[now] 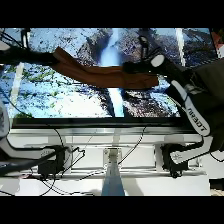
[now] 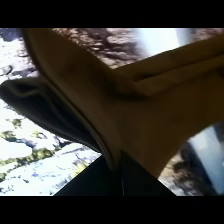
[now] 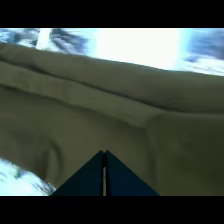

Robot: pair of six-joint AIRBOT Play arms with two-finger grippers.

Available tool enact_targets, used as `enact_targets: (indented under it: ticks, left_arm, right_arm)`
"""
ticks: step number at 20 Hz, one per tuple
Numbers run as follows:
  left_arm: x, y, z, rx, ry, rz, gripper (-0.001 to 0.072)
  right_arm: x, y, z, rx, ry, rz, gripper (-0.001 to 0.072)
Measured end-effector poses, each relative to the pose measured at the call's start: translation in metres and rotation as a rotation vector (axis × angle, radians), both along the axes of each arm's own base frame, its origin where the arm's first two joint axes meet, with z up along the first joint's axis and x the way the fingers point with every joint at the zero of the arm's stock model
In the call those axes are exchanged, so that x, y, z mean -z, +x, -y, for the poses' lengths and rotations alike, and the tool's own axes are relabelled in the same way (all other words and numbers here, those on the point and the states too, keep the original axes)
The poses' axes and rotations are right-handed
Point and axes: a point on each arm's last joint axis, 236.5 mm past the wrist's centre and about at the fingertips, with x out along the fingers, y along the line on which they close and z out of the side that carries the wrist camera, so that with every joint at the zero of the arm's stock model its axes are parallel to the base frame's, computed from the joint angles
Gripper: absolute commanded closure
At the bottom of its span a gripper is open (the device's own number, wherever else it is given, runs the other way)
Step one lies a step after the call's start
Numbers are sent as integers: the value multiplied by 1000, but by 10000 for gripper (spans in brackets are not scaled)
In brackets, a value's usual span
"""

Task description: Fold the clothes and pants, and hang the long-sleeved shirts on hangers.

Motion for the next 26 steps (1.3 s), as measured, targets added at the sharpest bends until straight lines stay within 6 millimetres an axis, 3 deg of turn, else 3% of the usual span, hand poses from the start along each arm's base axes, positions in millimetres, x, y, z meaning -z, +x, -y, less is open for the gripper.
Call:
enact_targets:
  ticks: [4, 6, 9, 12, 14, 15, 17, 19, 22, 23, 24, 25, 26]
  left_arm:
    - [-62, -38, 15, 52, 11, 75, 693]
    - [-78, -49, 19, 63, 12, 102, 693]
    - [-88, -55, 25, 73, 11, 119, 693]
    - [-90, -53, 40, 97, -8, 130, 693]
    - [-84, -51, 56, 131, -23, 118, 693]
    - [-80, -50, 67, 152, -33, 110, 693]
    - [-68, -49, 93, 206, -52, 85, 693]
    - [-52, -47, 128, 263, -81, 60, 693]
    - [-30, -37, 199, 313, -164, 54, 692]
    - [-21, -33, 223, 315, -188, 57, 642]
    - [-9, -29, 249, 313, -208, 60, 348]
    - [4, -28, 271, 314, -215, 58, -13]
    - [18, -27, 291, 310, -220, 58, -3]
  right_arm:
    - [4, -17, -95, -94, 53, -22, 699]
    - [3, -32, -147, -144, 87, -31, 699]
    - [-4, -67, -217, -235, 132, -34, 699]
    - [-15, -91, -254, -297, 151, -15, 699]
    - [-21, -86, -249, -319, 112, 22, 699]
    - [-26, -76, -237, -318, 81, 46, 699]
    - [-29, -45, -192, -301, -21, 77, 699]
    - [-30, -10, -124, -255, -146, 71, 699]
    - [-27, 33, 8, -123, -305, -21, 700]
    - [-26, 41, 50, -71, -333, -59, 699]
    - [-24, 45, 92, -20, -359, -108, 700]
    - [-22, 46, 127, 25, -374, -152, 700]
    - [-20, 46, 160, 59, -385, -187, 700]
